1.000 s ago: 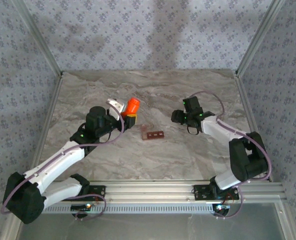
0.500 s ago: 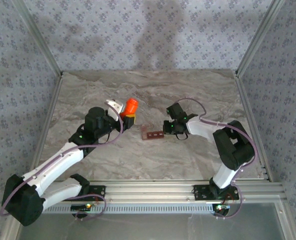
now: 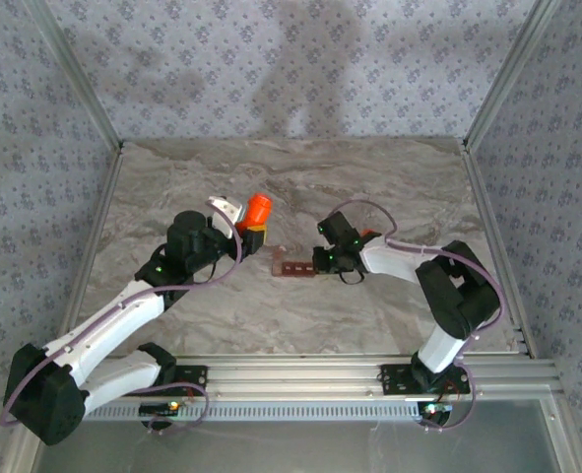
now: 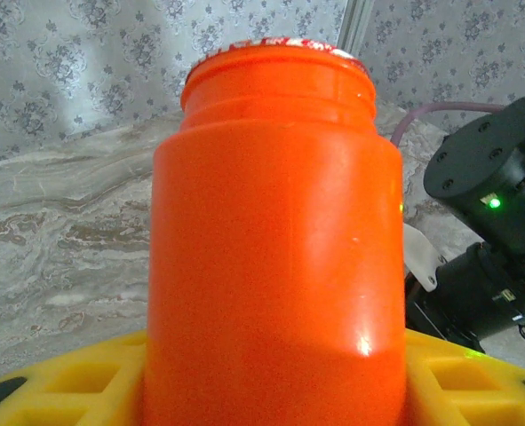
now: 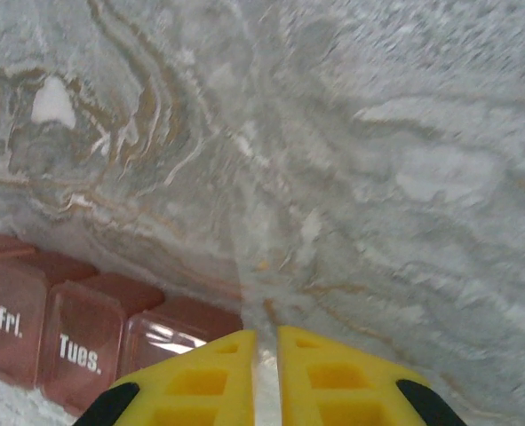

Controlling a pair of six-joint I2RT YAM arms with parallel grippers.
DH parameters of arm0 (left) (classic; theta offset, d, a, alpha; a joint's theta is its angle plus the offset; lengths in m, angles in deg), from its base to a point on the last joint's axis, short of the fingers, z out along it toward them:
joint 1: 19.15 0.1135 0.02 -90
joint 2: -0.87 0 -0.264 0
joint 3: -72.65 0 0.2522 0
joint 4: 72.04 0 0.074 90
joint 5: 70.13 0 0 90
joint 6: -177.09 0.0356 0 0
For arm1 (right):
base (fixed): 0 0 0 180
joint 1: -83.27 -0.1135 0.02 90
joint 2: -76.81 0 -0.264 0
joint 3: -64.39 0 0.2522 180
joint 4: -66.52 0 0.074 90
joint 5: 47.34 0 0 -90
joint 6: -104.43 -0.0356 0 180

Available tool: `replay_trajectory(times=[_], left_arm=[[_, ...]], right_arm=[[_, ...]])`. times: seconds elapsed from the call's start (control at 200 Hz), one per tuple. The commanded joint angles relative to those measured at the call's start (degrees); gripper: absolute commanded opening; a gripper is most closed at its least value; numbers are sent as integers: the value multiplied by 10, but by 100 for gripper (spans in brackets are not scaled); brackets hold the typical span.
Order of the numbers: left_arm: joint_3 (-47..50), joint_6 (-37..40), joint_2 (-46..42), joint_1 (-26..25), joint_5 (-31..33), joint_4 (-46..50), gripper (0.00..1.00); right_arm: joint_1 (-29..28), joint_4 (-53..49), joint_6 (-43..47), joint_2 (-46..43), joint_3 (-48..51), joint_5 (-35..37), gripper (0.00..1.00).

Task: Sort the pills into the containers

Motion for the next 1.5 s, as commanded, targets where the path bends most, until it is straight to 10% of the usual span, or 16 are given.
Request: replay_trajectory(times=[0.0, 0.4, 0.725, 1.494], left_arm=[[-3, 0, -8, -2, 4, -5, 0], [23, -19, -21, -4, 10, 6, 0], [74, -54, -53, -12, 1, 19, 0], [122, -121, -8, -52, 43, 82, 0]], right_arm=[[-20, -1, -14, -19, 10, -1, 15], [-10, -12, -21, -110, 48, 0, 20], [20, 10, 33, -130, 35, -49, 78], [8, 43, 98, -47, 9, -43, 84]])
